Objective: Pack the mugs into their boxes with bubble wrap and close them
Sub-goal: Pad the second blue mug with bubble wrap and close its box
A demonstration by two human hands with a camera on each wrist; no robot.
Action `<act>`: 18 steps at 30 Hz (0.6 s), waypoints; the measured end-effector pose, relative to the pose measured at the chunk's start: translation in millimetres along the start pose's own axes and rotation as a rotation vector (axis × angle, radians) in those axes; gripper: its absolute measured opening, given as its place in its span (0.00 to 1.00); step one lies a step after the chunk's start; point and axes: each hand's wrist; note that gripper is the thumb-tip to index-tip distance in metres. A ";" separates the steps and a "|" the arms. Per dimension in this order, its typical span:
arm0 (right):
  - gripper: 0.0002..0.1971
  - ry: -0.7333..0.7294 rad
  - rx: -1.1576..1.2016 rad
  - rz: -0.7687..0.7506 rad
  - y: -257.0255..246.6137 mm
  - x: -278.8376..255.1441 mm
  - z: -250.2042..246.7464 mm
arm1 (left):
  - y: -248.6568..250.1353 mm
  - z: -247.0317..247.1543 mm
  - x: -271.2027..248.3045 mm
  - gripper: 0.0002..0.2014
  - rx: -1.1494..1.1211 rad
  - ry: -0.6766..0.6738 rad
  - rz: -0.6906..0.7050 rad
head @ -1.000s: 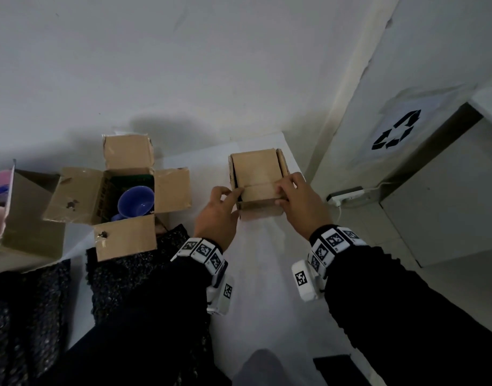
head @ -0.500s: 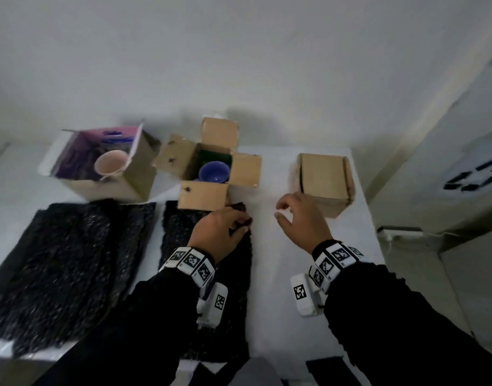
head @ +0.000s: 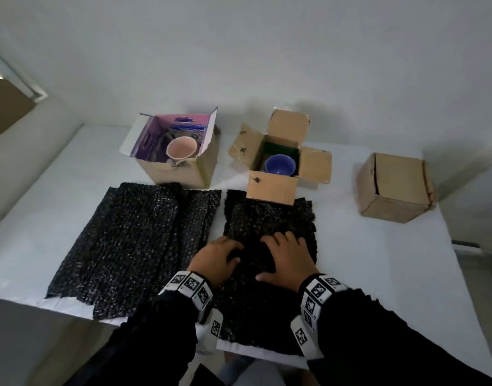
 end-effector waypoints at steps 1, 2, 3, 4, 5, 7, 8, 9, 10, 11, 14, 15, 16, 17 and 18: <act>0.39 -0.001 -0.011 0.044 -1.3 0.6 3.2 | -1.6 0.4 2.6 0.17 0.004 -0.017 0.024; 0.35 0.014 0.013 0.070 -0.8 1.1 4.8 | -2.1 0.5 4.6 0.18 0.005 -0.036 0.040; 0.29 0.034 0.047 0.081 -1.1 2.1 5.9 | -3.7 -0.8 8.2 0.19 0.002 -0.053 0.060; 0.24 0.067 0.086 0.071 0.8 2.3 5.9 | -2.6 -2.8 10.5 0.19 -0.008 -0.057 0.070; 0.19 0.134 0.139 0.054 1.8 1.8 5.2 | -2.6 -5.1 14.4 0.19 -0.020 -0.059 0.086; 0.12 0.318 0.304 0.028 5.0 -3.5 1.7 | -1.8 -9.9 21.7 0.17 -0.030 -0.061 0.115; 0.11 0.414 0.393 0.051 6.2 -7.6 -2.0 | -0.8 -11.2 24.8 0.15 -0.019 -0.063 0.137; 0.10 0.493 0.473 0.106 8.1 -12.0 -6.1 | 0.2 -10.5 27.2 0.12 -0.011 -0.037 0.175; 0.10 0.558 0.558 0.183 11.3 -16.4 -9.1 | 1.5 -8.9 28.5 0.08 -0.010 0.008 0.224; 0.09 0.617 0.658 0.275 14.1 -20.8 -12.5 | 3.4 -5.9 29.7 0.07 -0.004 0.047 0.278; 0.09 0.790 0.887 0.516 24.0 -26.9 -16.9 | 17.5 3.2 34.1 0.35 0.150 0.009 0.343; 0.10 0.823 0.918 0.570 26.8 -26.6 -17.0 | 22.3 6.4 36.3 0.41 0.262 -0.022 0.343; 0.09 0.842 0.937 0.608 29.5 -25.3 -17.2 | 26.7 8.4 38.0 0.42 0.363 -0.055 0.341; 0.08 0.849 0.950 0.627 31.2 -24.6 -17.6 | 28.7 11.8 40.0 0.39 0.435 -0.077 0.337; 0.07 0.846 0.955 0.634 33.4 -24.1 -17.3 | 30.7 14.8 41.8 0.34 0.466 -0.088 0.334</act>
Point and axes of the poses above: each hand's wrist, its own x-axis towards the middle knuckle, its own z-axis out of the palm, y = z × x, and after that the axes turned 6 degrees about -z, right-handed
